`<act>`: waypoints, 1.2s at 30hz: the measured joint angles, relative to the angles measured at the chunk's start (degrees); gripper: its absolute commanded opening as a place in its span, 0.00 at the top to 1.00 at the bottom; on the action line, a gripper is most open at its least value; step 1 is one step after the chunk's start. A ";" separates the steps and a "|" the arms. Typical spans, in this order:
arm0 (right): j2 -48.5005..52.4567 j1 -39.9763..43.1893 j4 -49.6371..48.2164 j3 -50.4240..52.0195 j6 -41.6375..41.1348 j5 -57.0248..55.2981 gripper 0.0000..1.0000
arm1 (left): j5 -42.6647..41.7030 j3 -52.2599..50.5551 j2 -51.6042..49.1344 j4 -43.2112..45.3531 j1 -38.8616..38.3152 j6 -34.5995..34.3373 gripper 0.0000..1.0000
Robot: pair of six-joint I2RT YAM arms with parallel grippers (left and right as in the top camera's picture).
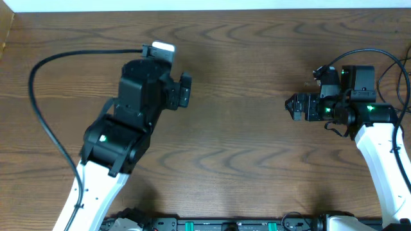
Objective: Untangle cables
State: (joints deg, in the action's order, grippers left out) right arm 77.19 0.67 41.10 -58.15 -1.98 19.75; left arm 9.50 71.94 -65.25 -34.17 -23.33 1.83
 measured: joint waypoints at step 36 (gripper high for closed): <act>0.00 0.00 0.02 0.02 -0.37 0.00 0.01 | -12.94 -67.21 49.05 68.02 16.41 -7.98 0.05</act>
State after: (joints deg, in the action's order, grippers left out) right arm 77.19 0.67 41.12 -58.13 -2.35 19.75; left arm -3.44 4.73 -16.21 33.85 -6.92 -6.15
